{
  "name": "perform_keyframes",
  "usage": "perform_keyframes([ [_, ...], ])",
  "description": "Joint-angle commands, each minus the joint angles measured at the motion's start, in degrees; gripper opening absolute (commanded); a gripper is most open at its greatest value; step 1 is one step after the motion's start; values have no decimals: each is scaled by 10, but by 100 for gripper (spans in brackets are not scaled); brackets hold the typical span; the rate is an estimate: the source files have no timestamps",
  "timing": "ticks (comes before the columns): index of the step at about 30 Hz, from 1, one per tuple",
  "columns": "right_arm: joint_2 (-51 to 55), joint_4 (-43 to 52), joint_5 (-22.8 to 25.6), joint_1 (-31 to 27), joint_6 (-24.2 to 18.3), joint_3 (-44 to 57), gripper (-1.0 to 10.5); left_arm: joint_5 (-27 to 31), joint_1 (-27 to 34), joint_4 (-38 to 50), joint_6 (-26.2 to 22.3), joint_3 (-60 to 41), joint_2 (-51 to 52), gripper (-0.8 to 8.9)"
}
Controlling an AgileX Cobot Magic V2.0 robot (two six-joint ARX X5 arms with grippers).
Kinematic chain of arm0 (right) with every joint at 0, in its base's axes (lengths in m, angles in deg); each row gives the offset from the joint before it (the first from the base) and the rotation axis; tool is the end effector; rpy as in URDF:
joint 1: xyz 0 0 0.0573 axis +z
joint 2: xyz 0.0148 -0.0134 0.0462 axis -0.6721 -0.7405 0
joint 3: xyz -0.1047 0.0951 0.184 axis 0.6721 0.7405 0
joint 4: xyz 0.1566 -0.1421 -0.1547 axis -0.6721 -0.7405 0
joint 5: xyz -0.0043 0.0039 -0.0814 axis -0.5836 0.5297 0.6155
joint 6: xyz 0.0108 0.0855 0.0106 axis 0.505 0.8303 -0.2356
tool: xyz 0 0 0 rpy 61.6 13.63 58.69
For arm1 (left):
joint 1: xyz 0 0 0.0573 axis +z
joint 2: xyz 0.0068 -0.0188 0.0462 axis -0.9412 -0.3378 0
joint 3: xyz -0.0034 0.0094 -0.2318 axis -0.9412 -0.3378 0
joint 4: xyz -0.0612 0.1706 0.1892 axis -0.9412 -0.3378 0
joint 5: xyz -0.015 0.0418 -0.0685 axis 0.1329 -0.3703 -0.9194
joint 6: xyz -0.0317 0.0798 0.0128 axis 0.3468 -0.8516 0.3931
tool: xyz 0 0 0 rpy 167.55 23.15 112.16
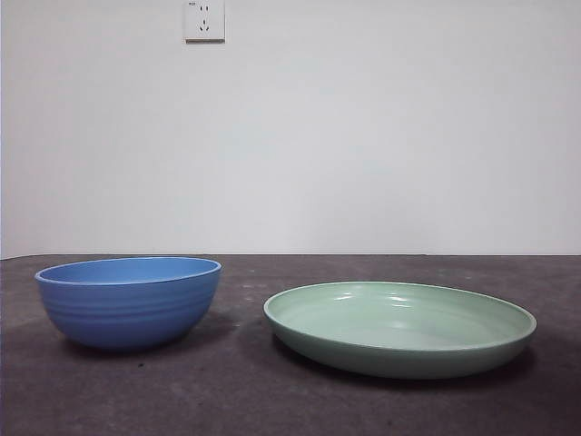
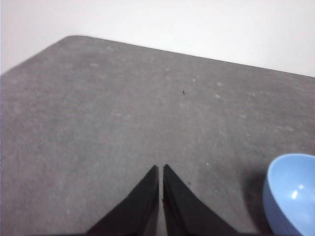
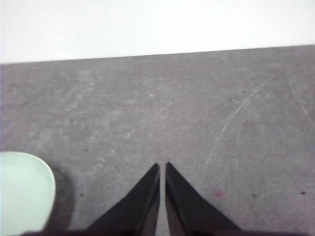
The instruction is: Pick up the blue bowl, put it on the green plate, put it on desk
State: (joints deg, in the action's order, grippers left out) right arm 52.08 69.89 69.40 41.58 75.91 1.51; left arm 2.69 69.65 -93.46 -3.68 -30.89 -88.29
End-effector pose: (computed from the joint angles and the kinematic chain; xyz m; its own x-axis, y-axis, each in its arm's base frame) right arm 0.1821 0.0022 0.1515 0.9904 0.0446 -0.1309 -0.0249 0.9885 0.1489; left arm 0.1813 -0.0013 0.1492 0.9864 -0.0023 -0.1646 -0.0253 0.9859 -0.1652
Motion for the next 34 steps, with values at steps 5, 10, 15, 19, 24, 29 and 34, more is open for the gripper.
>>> perform_keyframes([
  [5,-14,-24,-20,2,108,-72,11,-4,-3,14,58,68,-46,16],
  [10,-66,-76,-83,2,122,-130,11,-24,-16,5,67,131,-116,16],
  [15,-146,-123,-146,2,123,-207,11,-72,-34,-34,64,218,-207,16],
  [19,-213,-154,-206,2,123,-264,11,-131,-45,-70,61,295,-281,16],
  [24,-296,-204,-285,2,113,-338,11,-200,-57,-121,54,380,-371,16],
  [29,-362,-241,-352,2,67,-396,11,-259,-68,-166,17,435,-445,16],
  [34,-420,-285,-381,6,24,-433,11,-309,-79,-204,-7,462,-506,19],
])
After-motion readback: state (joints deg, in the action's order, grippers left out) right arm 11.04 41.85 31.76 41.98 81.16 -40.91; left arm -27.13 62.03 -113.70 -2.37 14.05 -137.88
